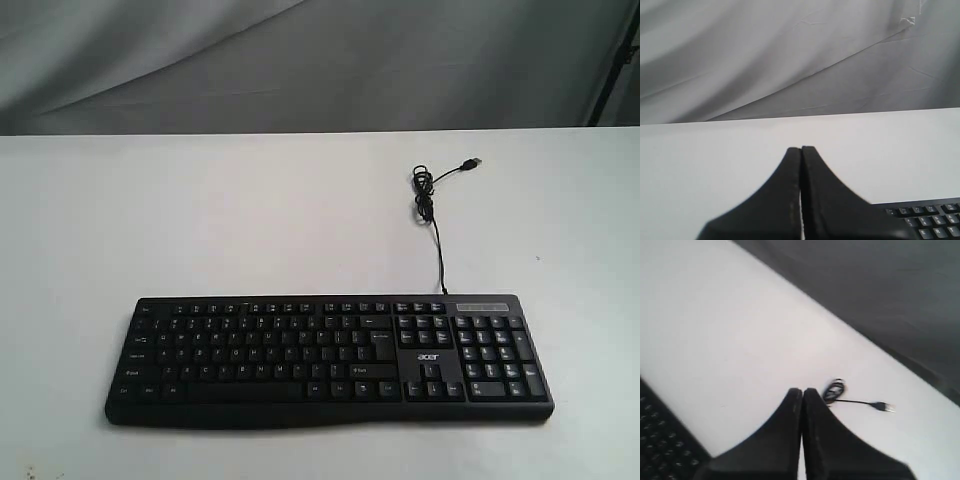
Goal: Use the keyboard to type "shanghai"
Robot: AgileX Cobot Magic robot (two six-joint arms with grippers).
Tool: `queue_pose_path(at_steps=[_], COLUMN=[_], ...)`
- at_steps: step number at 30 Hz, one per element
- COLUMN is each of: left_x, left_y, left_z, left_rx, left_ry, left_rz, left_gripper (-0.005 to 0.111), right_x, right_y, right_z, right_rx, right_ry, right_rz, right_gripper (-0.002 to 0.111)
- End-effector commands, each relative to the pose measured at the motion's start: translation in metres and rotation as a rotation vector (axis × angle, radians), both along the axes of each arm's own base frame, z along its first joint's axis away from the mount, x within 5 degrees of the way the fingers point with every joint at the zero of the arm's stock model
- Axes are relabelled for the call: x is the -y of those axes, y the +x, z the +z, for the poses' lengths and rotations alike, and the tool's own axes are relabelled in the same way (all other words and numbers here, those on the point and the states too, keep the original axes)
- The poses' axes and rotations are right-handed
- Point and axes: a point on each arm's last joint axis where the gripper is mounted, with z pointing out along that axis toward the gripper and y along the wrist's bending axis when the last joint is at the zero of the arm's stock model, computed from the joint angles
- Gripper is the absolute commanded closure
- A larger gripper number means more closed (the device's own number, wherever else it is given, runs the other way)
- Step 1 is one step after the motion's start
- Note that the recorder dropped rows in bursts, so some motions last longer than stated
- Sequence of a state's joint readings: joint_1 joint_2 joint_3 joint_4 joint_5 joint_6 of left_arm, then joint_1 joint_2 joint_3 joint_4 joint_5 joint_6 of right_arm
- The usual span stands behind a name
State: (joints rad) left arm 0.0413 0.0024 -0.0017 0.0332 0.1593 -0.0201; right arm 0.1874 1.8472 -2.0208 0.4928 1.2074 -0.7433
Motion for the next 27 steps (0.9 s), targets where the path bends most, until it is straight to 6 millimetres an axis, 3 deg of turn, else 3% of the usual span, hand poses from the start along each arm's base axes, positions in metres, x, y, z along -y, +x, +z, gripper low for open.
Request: queue_pose_path(at_steps=[1,5,8,12,19,21,27], left_x=[0.000,0.000,0.000,0.000,0.000,0.000,0.000], left_y=[0.000,0.000,0.000,0.000,0.000,0.000,0.000], left_z=[0.000,0.000,0.000,0.000,0.000,0.000,0.000], left_rx=[0.007,0.007,0.007,0.007,0.007,0.007,0.007], left_ry=[-0.004,-0.004,-0.004,-0.004,-0.004,-0.004,-0.004], left_rz=[-0.007,-0.007,-0.007,-0.007,-0.007,-0.007,-0.007], left_gripper=[0.107,0.107,0.107,0.107,0.107,0.107,0.107], right_x=[-0.082,-0.154,-0.209,-0.262,-0.306,-0.307,-0.292], right_y=[-0.009,-0.020,-0.041,-0.073,-0.114,-0.118,-0.129], right_z=[-0.041,-0.089,-0.120,-0.154,-0.183,-0.187,-0.224], right_rx=[-0.067,-0.074,-0.064,-0.064,-0.025,-0.025,-0.118], right_ry=[-0.045,-0.147,-0.162,-0.174,-0.184,-0.182,-0.234], right_rz=[0.189,0.303,0.394,0.498,0.598,0.598,0.582], right_gripper=[0.108,0.108,0.108,0.108,0.108,0.108,0.108])
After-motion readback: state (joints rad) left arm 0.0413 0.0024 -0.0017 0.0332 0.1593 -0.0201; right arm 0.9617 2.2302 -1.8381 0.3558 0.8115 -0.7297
